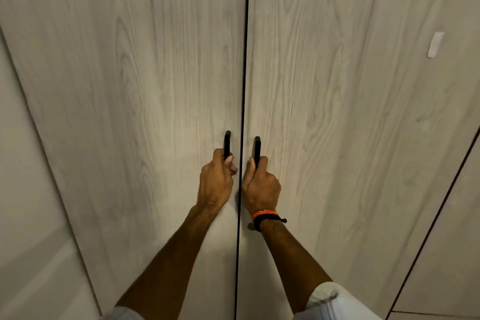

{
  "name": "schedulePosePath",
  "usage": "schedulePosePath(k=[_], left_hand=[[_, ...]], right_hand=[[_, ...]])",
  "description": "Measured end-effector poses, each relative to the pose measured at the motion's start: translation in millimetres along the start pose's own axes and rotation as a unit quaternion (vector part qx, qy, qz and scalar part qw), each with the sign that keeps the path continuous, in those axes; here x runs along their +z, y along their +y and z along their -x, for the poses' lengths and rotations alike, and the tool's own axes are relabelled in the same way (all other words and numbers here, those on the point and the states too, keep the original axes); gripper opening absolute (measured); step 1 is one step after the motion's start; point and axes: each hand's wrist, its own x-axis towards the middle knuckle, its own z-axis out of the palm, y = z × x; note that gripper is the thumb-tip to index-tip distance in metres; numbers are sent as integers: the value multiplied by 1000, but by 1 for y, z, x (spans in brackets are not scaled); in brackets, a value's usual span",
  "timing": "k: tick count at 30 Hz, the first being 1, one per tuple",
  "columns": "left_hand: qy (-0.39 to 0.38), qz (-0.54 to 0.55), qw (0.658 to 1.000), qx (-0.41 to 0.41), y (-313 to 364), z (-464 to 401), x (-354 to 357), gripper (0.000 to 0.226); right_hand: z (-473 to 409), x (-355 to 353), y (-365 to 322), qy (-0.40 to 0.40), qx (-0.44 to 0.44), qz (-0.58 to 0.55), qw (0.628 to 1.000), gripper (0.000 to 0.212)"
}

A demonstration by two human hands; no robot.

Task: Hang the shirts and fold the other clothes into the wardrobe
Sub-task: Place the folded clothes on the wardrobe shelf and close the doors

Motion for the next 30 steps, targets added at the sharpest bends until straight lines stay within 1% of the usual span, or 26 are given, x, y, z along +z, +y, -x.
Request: schedulePosePath(k=[2,4,6,7,9,11,14,17,20,23,25,28,30], left_hand=[[-6,39,999,-5,-3,-3,5,18],[-4,51,999,-6,-7,-4,9,18],[0,50,999,1,-10,-5,9,19],[3,47,999,8,-10,-6,8,19],[11,35,999,23,-7,-6,5,23],[17,13,999,41,-7,-8,6,32],[48,-25,997,57,-11,-16,11,48],[90,-50,991,82,-18,-20,19,50],[120,-53,985,113,-20,-23,20,46],[113,-59,984,121,-20,-24,18,47],[113,-56,987,104,-21,-21,19,53],[77,-40,995,56,-24,-21,23,67],[60,-36,996,50,-25,-20,22,68]], right_hand=[[-1,-1,0,10,4,4,1000,44],[-5,-7,-2,25,10,7,1000,38],[-14,-10,-5,62,22,-16,998,30],[-18,-9,-6,81,16,-21,996,30],[-25,0,-4,114,-38,-3,993,29],[-26,13,2,151,-86,33,984,29],[-26,19,7,176,-106,37,978,30],[-29,25,12,189,-112,28,975,26],[-35,34,13,181,-101,38,977,23],[-38,39,14,144,-57,41,987,32],[-36,37,13,128,-52,33,990,38],[-35,27,6,112,-38,18,993,42],[-31,22,4,93,-26,36,995,42]])
